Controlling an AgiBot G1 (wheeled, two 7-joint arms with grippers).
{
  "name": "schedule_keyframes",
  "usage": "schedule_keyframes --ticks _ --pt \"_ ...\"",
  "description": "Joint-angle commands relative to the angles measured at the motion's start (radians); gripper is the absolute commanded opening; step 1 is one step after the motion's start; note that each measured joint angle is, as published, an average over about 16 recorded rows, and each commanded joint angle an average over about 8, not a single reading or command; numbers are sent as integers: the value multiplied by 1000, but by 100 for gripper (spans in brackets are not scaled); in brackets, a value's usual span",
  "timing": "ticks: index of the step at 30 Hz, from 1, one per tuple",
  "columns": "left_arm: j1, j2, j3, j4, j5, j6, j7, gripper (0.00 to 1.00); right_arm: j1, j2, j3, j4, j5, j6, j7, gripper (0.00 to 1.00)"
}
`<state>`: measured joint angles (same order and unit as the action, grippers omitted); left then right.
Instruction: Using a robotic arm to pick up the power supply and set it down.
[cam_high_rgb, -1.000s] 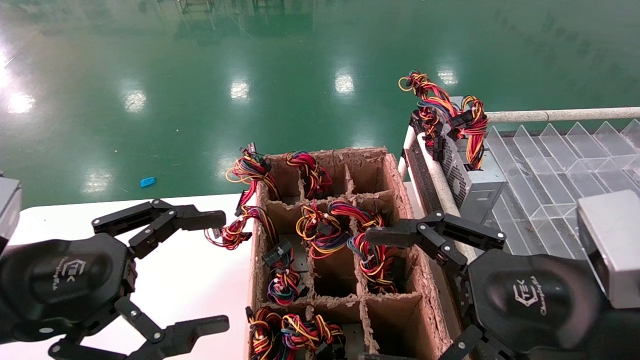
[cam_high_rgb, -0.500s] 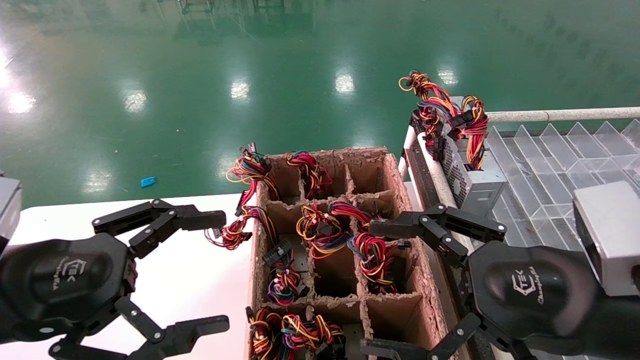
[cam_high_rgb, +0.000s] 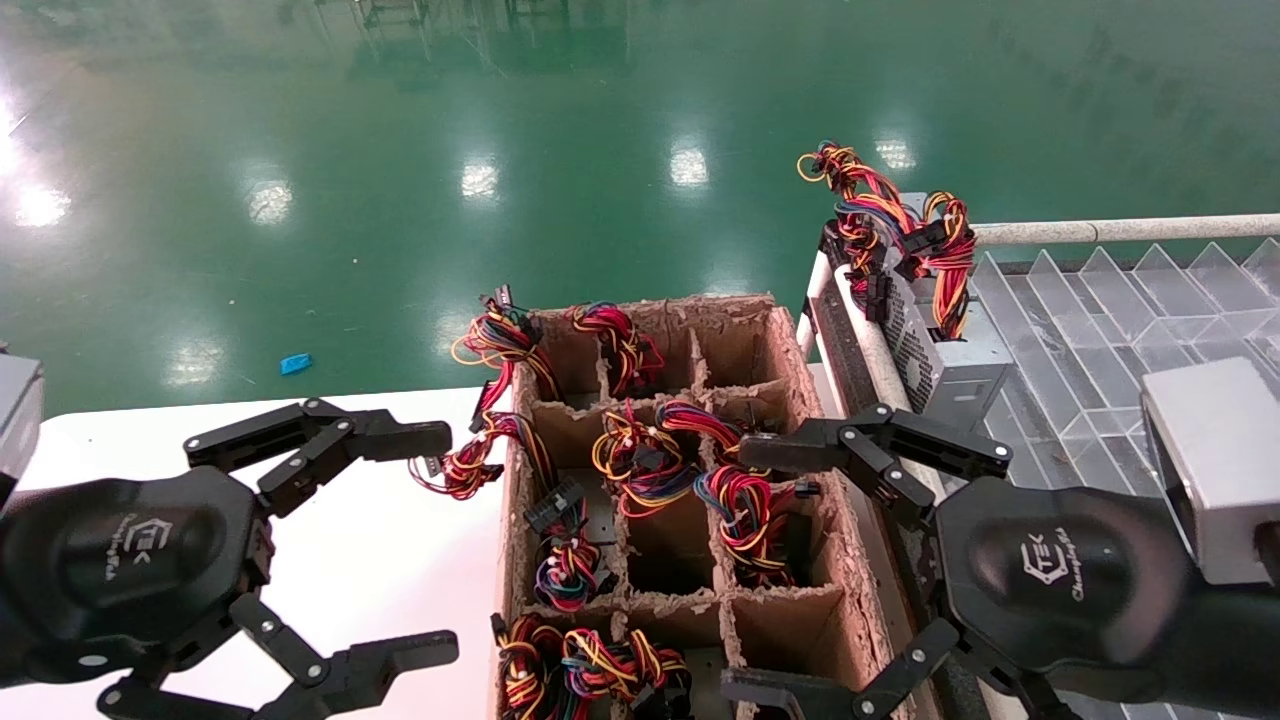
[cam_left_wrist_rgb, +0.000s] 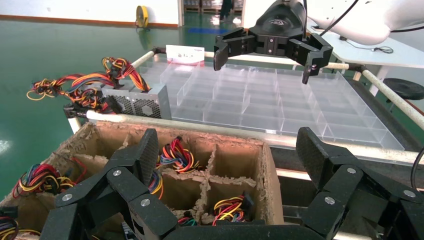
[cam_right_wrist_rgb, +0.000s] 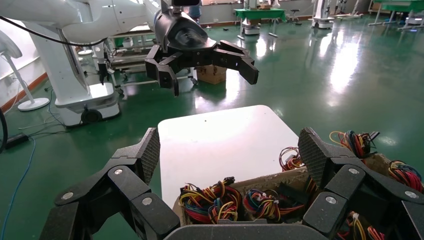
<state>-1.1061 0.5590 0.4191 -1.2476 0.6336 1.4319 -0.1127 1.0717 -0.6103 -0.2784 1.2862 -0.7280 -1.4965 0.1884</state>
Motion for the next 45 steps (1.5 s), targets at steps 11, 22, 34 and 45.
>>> schedule_keyframes --ticks 11,22,34,45 --pt "0 0 0 0 0 0 0 100 2 -1 -1 -1 -2 1 -1 100" --pt "0 0 0 0 0 0 0 100 2 -1 -1 -2 -2 1 -1 100" --pt "0 0 0 0 0 0 0 100 3 -1 -1 -3 -3 1 -1 100" --pt "0 0 0 0 0 0 0 100 3 -1 -1 -3 -3 1 -1 100"
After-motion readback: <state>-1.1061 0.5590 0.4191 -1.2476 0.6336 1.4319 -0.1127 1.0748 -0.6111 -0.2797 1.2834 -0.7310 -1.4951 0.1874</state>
